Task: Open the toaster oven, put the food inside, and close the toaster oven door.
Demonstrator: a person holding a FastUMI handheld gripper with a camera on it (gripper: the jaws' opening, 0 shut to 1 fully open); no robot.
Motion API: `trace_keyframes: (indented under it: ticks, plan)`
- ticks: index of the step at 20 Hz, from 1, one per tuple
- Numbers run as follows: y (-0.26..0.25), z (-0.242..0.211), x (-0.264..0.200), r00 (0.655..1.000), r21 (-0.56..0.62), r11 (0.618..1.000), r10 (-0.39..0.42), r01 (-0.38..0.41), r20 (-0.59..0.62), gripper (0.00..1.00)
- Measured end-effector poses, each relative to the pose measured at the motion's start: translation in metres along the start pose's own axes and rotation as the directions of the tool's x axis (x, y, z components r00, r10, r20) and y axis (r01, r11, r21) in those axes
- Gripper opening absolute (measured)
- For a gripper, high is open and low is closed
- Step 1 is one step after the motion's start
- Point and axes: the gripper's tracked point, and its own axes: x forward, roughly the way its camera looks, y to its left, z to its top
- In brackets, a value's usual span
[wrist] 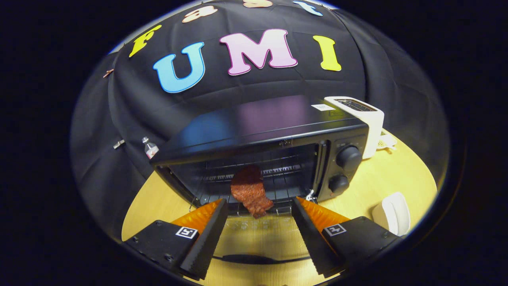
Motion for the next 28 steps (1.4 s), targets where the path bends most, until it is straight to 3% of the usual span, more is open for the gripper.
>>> trace_keyframes:
  ticks: [10, 20, 28]
  plan:
    - [-0.008, -0.075, -0.071, 0.984, -0.186, 0.982, -0.008, -0.025, -0.176, 0.99]
    - [-0.007, -0.142, -0.046, 0.946, -0.167, 0.986, -0.069, 0.016, -0.316, 0.99]
    - [-0.003, -0.149, -0.02, 0.939, -0.125, 0.99, -0.097, 0.059, -0.33, 0.99]
